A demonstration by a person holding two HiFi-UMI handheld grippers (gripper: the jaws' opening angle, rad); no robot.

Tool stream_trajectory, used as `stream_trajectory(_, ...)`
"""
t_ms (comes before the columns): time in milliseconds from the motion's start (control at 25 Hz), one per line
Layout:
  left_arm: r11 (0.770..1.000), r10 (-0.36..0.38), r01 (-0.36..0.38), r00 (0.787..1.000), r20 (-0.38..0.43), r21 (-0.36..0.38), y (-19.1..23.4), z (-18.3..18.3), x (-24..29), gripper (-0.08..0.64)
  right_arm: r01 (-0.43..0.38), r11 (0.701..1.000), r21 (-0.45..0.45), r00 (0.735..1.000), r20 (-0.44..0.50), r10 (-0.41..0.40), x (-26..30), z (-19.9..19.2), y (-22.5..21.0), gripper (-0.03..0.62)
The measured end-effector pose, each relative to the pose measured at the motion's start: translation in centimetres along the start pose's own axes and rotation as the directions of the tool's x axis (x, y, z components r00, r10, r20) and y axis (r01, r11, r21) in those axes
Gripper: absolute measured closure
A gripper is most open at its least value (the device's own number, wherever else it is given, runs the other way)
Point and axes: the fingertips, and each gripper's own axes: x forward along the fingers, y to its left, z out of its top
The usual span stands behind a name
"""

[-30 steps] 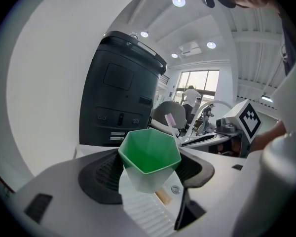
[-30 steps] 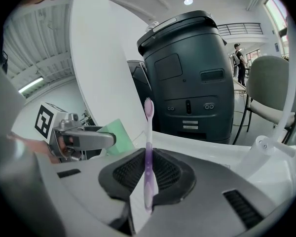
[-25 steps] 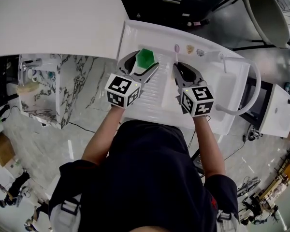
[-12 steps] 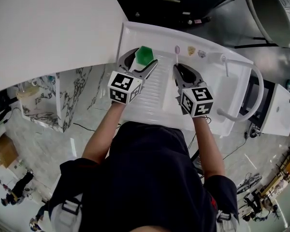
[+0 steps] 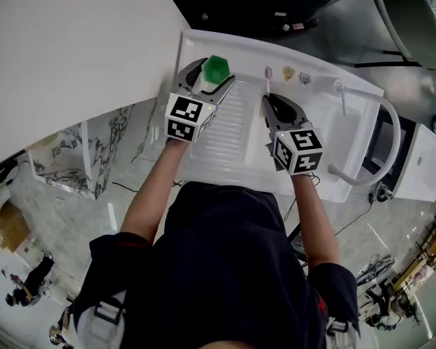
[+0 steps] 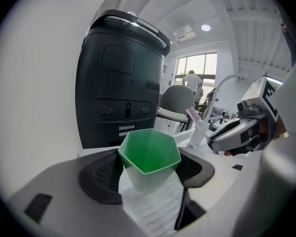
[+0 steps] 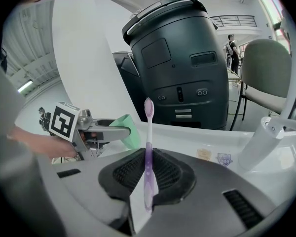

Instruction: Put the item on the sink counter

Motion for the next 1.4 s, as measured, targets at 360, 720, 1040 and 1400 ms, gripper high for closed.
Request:
stream_trajectory(360,0.996,0.051,-0.05,0.999,0.014,-0.077,2.8,0.1,1.8,0.237,0.01,1.0,0.009,1.0,-0.012,-0.01,0.0,-0.7,-0.3,0.529)
stream_trajectory(720,0.998,0.054,-0.054,0.999,-0.002,-0.031,3.1,-1.0,3.1,0.236,0.026,1.0,0.014,0.999,-0.021,-0.026,-0.5,-1.3,-0.7,0.529)
stream_trajectory(1040,0.999,0.046,-0.046,0.999,0.01,-0.026,3.4,-1.2,3.6,0.236,0.028,0.999,0.016,0.999,-0.031,-0.028,-0.2,-1.7,-0.7,0.529)
stream_trajectory(1400,0.999,0.039,-0.039,0.999,0.038,0.009,3.3,-0.9,4.1,0.236,0.029,0.999,0.018,0.999,-0.029,-0.028,-0.2,-1.6,-1.1,0.529)
